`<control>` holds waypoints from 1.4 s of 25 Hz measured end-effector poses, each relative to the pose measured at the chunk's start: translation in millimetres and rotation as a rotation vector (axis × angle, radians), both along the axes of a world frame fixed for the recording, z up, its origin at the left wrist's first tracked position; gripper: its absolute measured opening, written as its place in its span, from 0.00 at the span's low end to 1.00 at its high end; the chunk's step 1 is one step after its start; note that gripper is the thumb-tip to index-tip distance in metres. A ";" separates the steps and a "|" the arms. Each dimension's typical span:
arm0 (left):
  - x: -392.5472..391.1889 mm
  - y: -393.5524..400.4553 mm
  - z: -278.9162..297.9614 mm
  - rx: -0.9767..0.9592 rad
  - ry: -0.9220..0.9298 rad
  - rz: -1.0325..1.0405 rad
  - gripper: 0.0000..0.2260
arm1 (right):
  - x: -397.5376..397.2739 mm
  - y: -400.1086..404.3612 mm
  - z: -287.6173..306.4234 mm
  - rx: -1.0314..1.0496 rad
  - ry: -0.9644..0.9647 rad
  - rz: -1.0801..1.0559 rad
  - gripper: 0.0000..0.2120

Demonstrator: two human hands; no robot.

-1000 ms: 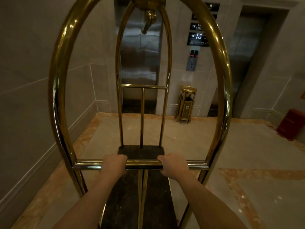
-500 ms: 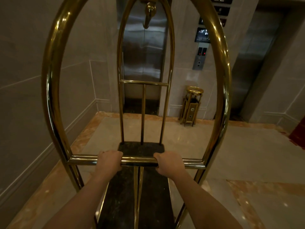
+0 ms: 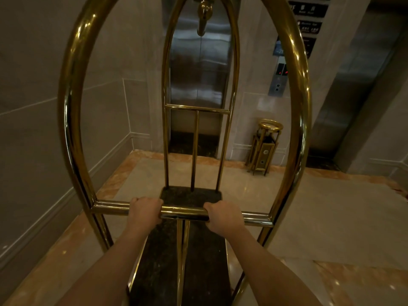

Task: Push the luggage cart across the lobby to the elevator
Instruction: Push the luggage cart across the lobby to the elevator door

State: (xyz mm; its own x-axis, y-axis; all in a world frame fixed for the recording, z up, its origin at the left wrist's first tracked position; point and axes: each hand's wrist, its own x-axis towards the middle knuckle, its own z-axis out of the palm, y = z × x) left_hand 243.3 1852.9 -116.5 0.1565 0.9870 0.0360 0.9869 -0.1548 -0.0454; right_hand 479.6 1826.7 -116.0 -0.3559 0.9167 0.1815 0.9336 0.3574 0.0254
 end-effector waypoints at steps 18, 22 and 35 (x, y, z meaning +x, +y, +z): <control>24.4 228.0 -6.4 0.077 -0.023 -0.078 0.10 | 27.1 228.4 0.2 0.014 -0.062 -0.039 0.08; 29.7 274.0 -8.6 0.058 0.003 -0.067 0.09 | 32.3 273.4 -0.5 0.013 -0.081 -0.049 0.07; 50.9 416.3 -6.6 0.059 -0.039 -0.064 0.11 | 55.1 415.2 3.2 0.019 -0.056 -0.020 0.07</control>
